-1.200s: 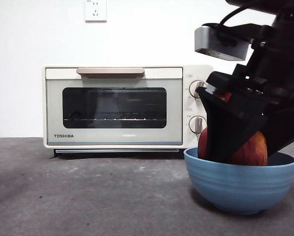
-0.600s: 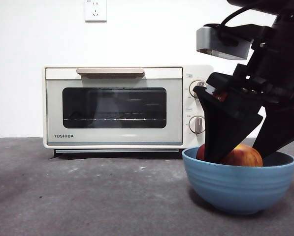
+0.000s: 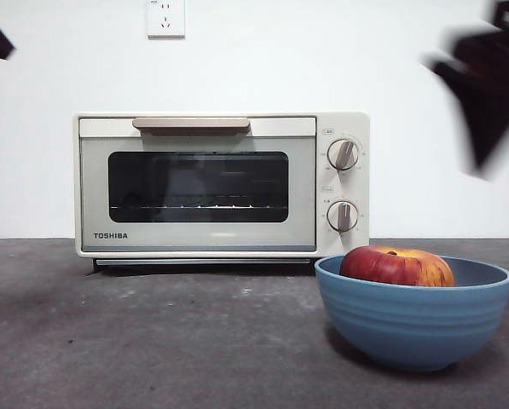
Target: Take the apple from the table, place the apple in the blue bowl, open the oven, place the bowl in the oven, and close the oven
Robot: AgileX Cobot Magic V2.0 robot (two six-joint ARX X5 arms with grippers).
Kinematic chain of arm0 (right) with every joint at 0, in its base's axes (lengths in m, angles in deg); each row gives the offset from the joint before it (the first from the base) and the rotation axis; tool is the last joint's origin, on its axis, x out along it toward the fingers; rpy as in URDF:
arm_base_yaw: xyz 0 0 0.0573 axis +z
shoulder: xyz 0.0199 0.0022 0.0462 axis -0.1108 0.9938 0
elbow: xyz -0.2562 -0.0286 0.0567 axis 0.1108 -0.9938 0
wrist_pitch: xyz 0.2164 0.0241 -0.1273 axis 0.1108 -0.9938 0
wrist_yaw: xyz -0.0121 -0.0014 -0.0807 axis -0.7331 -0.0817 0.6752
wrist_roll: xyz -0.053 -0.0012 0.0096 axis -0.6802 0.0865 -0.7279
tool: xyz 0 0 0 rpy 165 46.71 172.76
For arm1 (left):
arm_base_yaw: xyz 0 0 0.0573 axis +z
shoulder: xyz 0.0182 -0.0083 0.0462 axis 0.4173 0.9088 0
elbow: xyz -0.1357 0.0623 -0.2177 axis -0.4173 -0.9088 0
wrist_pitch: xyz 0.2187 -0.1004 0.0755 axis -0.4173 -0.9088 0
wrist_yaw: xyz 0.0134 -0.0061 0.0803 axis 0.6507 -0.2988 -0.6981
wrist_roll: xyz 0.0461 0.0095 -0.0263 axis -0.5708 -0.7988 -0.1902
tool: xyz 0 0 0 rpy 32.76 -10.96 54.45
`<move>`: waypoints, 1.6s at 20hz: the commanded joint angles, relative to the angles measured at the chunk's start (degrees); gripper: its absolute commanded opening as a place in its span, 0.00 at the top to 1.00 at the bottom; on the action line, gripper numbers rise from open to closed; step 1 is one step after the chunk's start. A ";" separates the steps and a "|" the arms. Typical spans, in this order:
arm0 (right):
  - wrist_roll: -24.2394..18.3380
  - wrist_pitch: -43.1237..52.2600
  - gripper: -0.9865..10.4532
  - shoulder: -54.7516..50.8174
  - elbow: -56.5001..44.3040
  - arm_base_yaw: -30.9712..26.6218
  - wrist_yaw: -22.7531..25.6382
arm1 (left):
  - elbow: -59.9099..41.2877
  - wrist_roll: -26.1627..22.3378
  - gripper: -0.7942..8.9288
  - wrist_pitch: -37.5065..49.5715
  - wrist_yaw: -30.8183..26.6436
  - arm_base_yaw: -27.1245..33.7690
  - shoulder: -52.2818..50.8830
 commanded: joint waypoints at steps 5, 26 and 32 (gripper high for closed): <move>-0.24 -6.10 0.52 0.44 -0.04 -9.79 -11.50 | 10.47 -0.11 0.91 10.03 -3.78 -3.63 15.43; -3.30 -2.86 0.52 0.44 -0.28 -16.61 -32.37 | 33.64 -11.06 0.91 14.34 -17.70 -12.35 50.23; -3.76 -2.60 0.52 0.42 -0.28 -16.61 -32.39 | 33.64 -11.30 0.91 9.53 -17.81 -13.16 52.00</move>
